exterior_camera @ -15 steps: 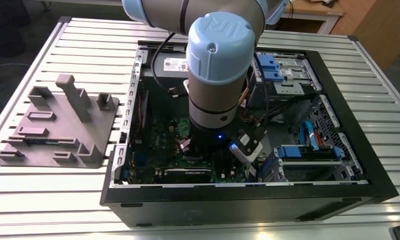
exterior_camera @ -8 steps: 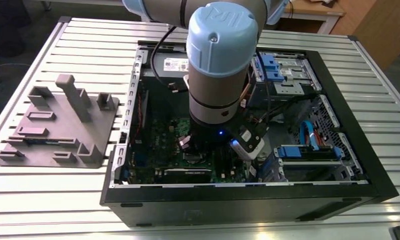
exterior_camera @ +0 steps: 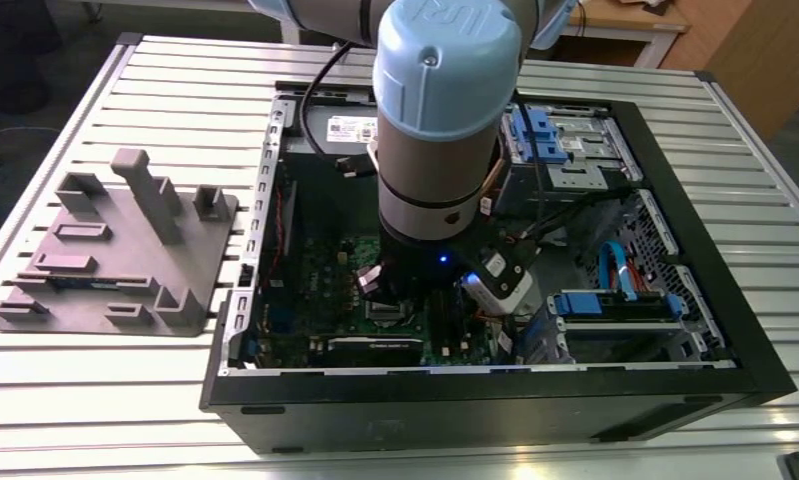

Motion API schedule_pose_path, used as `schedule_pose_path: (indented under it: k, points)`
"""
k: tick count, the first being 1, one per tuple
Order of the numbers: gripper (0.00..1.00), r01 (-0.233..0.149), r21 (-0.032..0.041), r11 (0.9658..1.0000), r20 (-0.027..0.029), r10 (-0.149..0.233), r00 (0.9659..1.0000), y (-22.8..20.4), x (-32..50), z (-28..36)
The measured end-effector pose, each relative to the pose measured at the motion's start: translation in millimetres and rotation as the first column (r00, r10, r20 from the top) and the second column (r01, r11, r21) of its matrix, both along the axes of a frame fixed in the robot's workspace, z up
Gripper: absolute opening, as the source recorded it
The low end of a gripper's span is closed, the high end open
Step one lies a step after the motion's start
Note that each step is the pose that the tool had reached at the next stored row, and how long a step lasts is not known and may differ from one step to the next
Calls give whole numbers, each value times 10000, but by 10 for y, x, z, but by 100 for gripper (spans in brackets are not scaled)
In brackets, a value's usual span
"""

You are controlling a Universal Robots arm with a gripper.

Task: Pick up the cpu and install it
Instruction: 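Install the first cpu locking lever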

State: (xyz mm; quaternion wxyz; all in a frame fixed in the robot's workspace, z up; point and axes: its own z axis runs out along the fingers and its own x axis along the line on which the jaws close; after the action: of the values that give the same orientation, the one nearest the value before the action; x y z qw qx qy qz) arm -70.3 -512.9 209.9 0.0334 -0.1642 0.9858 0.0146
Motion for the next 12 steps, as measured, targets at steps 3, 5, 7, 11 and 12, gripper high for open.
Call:
schedule_pose_path:
  k: [3, 5, 7, 11, 12]
  points:
    - [10, -2, -2, 10000, 3, 2, 10000, 0, -10, 1]
    - [10, -1, -2, 10000, 25, 1, 10000, 1, -48, -1]
    - [10, 0, -2, 10000, 66, 0, 10000, 4, -104, -3]
    - [10, -1, -1, 10000, 167, 1, 9999, 15, -221, -5]
    - [10, 0, 0, 10000, 181, 0, 9998, 19, -232, -6]
